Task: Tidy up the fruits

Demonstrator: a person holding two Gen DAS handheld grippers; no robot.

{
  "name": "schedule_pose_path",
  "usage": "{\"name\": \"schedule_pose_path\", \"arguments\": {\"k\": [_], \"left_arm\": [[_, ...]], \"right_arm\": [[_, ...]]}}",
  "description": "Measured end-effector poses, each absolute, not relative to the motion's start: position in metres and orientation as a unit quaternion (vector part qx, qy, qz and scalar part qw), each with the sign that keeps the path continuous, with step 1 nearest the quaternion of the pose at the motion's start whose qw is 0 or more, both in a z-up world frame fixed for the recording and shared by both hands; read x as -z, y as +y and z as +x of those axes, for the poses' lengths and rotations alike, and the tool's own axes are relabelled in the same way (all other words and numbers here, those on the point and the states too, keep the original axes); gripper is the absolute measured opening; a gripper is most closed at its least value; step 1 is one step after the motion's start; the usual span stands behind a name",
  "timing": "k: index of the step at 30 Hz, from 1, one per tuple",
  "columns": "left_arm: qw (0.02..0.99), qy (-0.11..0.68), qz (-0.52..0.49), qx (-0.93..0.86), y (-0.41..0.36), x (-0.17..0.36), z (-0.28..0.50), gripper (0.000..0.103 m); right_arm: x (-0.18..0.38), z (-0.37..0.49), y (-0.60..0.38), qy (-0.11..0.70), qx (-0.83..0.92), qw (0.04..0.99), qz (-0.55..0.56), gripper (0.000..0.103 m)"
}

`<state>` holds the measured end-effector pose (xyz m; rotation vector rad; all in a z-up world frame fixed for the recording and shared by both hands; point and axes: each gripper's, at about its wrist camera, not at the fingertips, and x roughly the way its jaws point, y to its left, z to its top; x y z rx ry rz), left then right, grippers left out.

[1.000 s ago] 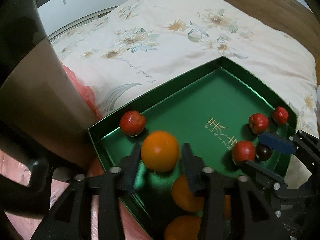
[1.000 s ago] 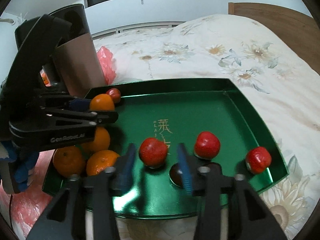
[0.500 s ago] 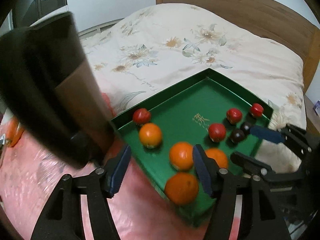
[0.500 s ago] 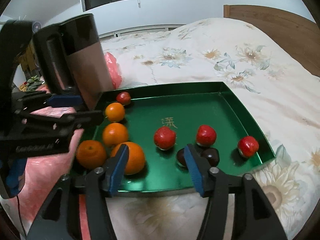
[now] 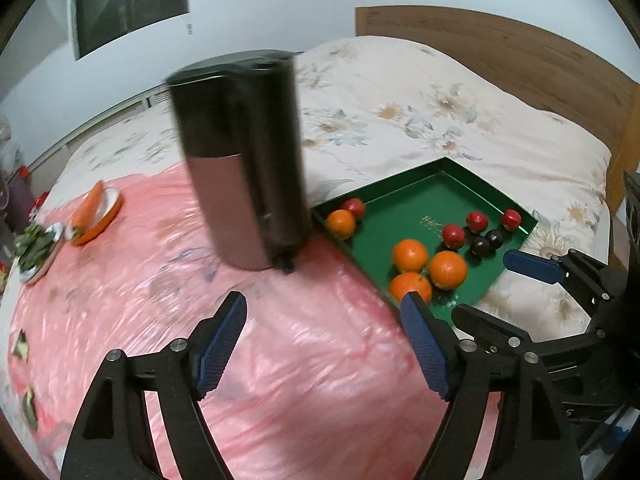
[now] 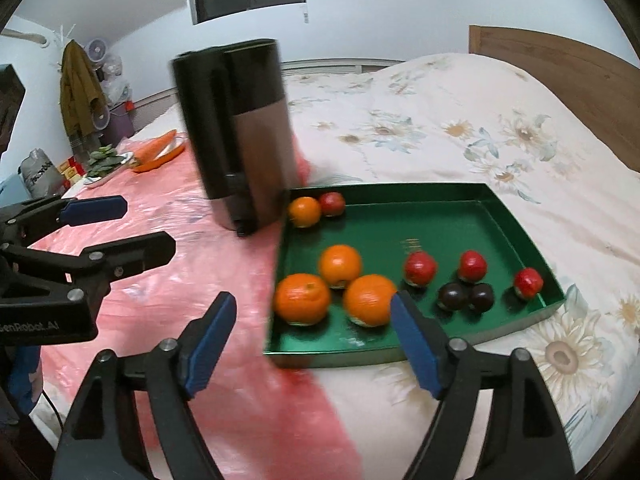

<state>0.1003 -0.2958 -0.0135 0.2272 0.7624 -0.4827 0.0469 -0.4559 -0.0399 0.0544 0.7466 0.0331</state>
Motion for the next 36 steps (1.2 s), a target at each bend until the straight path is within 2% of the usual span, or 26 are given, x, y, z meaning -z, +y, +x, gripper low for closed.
{"name": "schedule_pose_path", "arguments": {"k": [4, 17, 36], "left_arm": [[0.904, 0.358, 0.094, 0.215, -0.265, 0.006, 0.086, 0.075], [0.93, 0.337, 0.056, 0.135, -0.173, -0.002, 0.055, 0.098], [0.94, 0.327, 0.02, 0.095, -0.087, -0.001, 0.03, 0.099]], "right_arm": [[0.033, 0.04, -0.428, 0.361, -0.025, 0.932, 0.019, 0.103], [0.018, 0.029, -0.36, 0.346, -0.028, 0.938, 0.006, 0.103], [-0.004, 0.021, -0.304, 0.322, 0.005, 0.946, -0.016, 0.103]]}}
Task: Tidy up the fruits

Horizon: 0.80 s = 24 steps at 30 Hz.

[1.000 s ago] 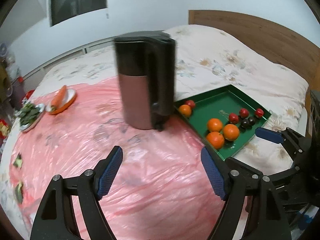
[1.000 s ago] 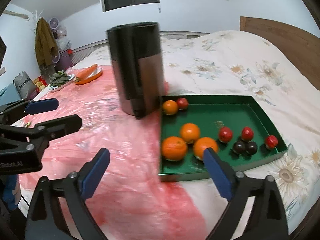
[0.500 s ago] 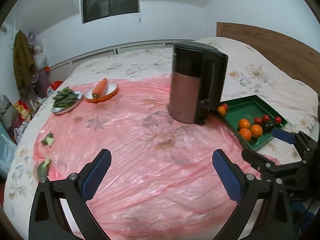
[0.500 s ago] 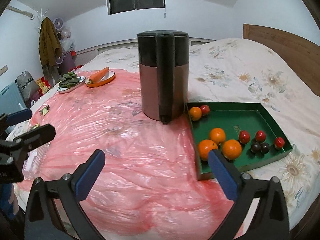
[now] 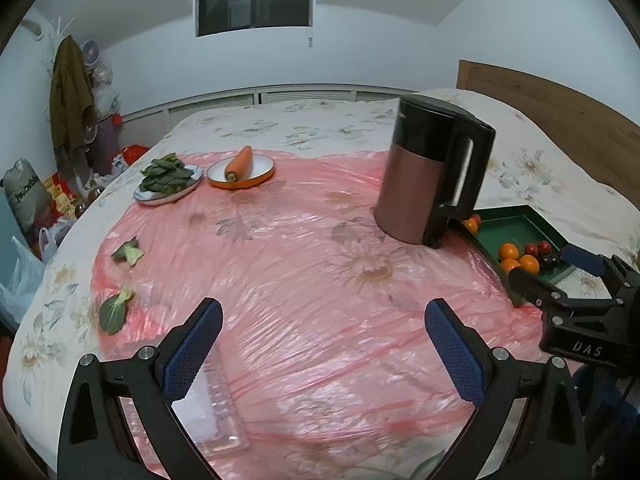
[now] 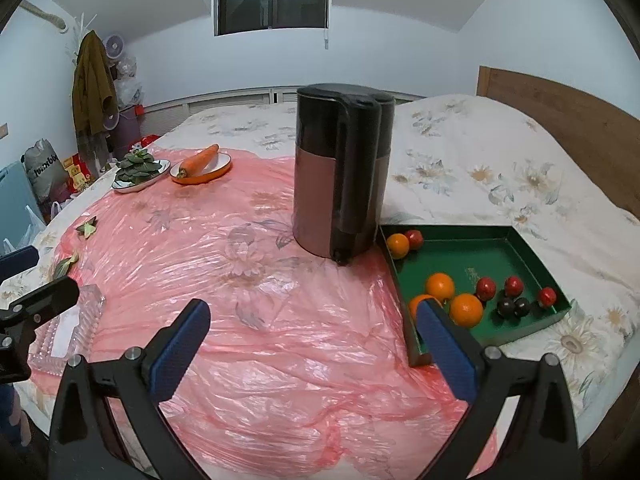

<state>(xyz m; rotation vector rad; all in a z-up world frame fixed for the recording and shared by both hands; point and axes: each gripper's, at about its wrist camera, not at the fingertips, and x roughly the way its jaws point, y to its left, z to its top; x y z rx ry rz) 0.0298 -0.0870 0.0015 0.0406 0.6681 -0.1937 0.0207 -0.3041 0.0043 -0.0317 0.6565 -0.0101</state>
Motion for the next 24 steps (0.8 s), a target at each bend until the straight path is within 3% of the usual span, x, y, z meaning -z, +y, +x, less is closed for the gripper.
{"name": "schedule_pose_path", "arguments": {"k": [24], "left_arm": [[0.943, 0.323, -0.007, 0.078, -0.045, -0.007, 0.022, 0.101]], "right_arm": [[-0.02, 0.009, -0.301, 0.307, 0.025, 0.951, -0.019, 0.103]]}}
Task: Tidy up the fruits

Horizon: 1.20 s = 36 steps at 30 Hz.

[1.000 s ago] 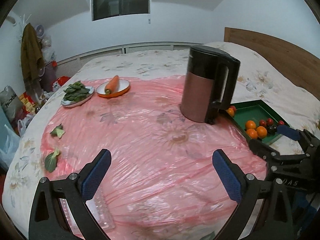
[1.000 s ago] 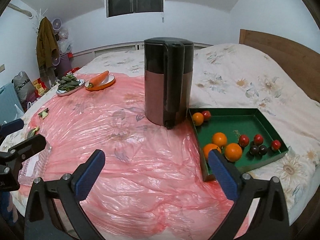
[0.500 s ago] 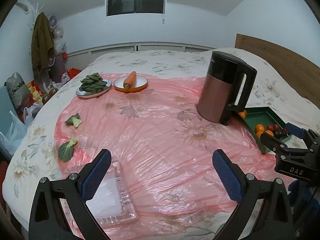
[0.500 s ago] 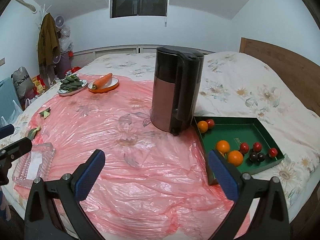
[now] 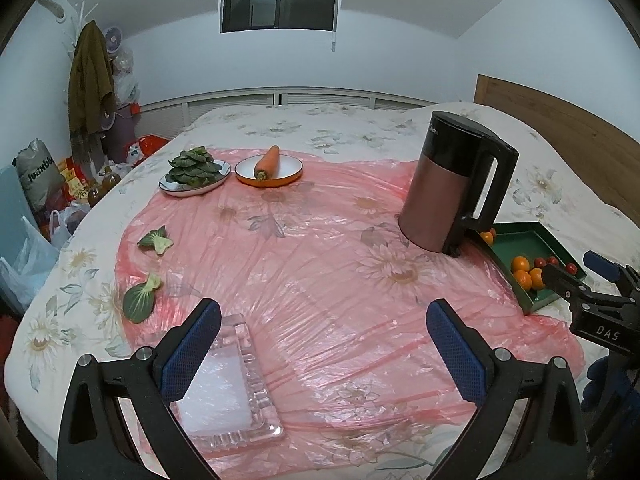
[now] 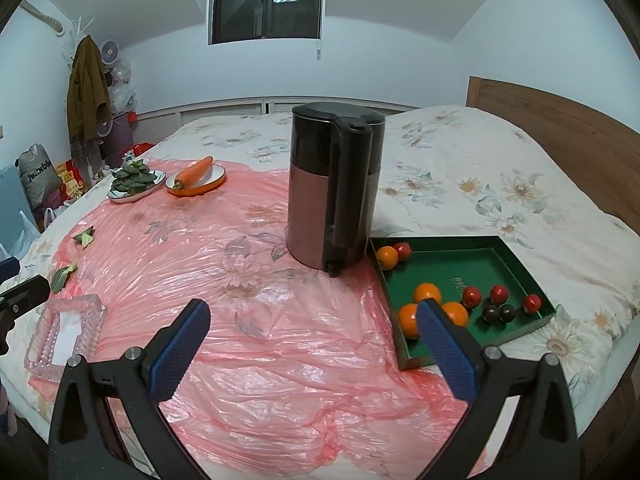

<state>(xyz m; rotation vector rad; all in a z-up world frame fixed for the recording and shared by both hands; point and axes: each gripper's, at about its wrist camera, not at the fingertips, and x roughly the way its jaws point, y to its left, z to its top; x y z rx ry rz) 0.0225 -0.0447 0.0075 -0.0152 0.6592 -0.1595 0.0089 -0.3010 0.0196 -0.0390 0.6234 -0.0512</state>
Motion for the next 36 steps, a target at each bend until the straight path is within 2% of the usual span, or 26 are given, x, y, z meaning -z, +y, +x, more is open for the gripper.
{"name": "schedule_pose_path", "arguments": {"k": [36], "left_arm": [[0.944, 0.319, 0.001, 0.082, -0.057, -0.002, 0.025, 0.101]], "right_arm": [[-0.005, 0.012, -0.327, 0.315, 0.041, 0.948, 0.005, 0.103]]}}
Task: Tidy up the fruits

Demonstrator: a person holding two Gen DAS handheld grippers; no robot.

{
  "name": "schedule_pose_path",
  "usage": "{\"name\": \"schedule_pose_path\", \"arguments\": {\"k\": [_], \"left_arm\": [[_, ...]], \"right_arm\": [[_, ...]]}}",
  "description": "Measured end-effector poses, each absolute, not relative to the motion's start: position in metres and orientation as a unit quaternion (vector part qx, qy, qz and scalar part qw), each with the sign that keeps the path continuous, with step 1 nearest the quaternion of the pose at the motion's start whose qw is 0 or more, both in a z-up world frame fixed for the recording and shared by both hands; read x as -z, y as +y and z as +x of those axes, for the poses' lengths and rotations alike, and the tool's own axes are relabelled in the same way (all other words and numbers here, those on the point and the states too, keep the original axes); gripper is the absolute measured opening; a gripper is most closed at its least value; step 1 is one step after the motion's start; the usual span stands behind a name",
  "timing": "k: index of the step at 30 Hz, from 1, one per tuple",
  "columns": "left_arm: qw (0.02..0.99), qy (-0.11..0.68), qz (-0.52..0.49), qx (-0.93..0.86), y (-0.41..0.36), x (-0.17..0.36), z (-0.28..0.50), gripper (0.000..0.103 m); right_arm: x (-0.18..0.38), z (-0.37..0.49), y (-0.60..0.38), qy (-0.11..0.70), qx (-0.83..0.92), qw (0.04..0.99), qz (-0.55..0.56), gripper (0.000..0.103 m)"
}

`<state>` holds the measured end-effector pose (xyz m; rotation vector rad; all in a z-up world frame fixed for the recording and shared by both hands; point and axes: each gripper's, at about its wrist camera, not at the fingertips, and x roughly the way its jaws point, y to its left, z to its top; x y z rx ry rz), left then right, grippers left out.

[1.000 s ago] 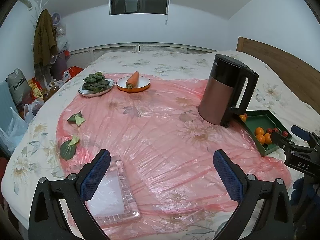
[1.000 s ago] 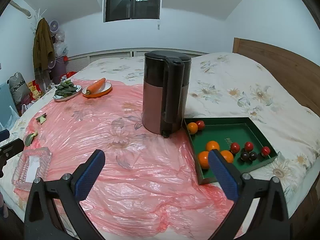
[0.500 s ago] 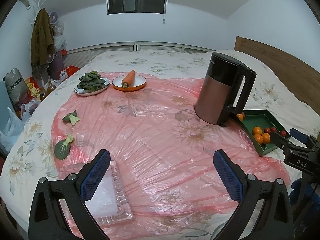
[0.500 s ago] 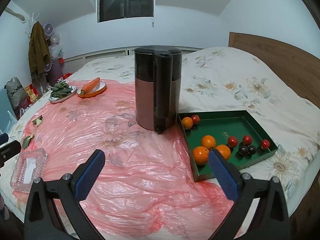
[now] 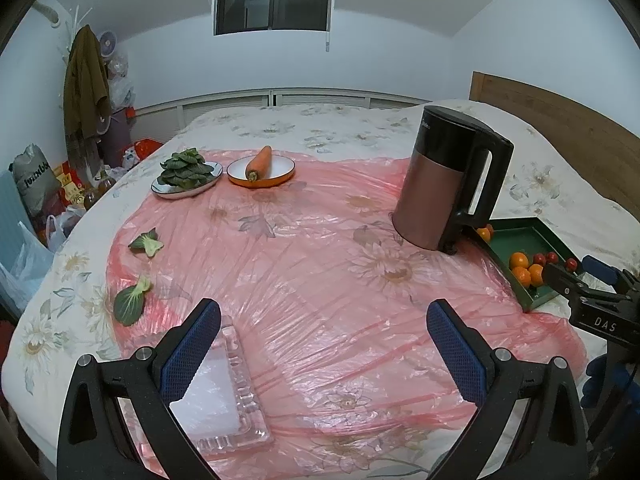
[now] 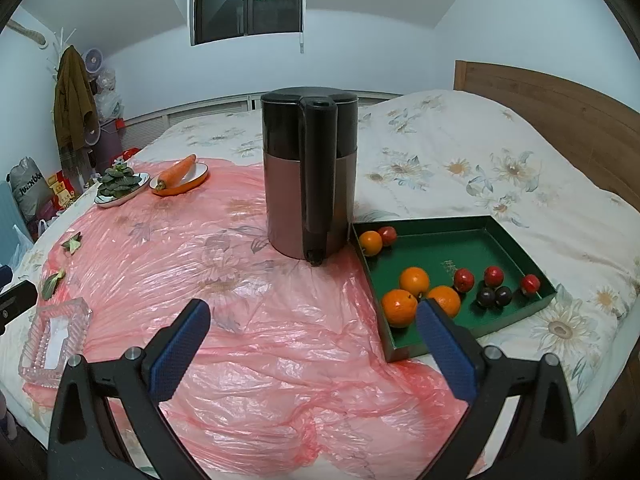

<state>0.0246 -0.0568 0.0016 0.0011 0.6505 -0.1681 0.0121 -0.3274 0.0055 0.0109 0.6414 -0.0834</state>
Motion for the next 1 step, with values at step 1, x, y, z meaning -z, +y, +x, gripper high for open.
{"name": "schedule_pose_path", "arguments": {"k": [1], "left_arm": [[0.944, 0.319, 0.0, 0.083, -0.0568, -0.0016, 0.0247, 0.101]], "right_arm": [[-0.0055, 0.0121, -0.3274, 0.315, 0.041, 0.948, 0.006, 0.103]]}}
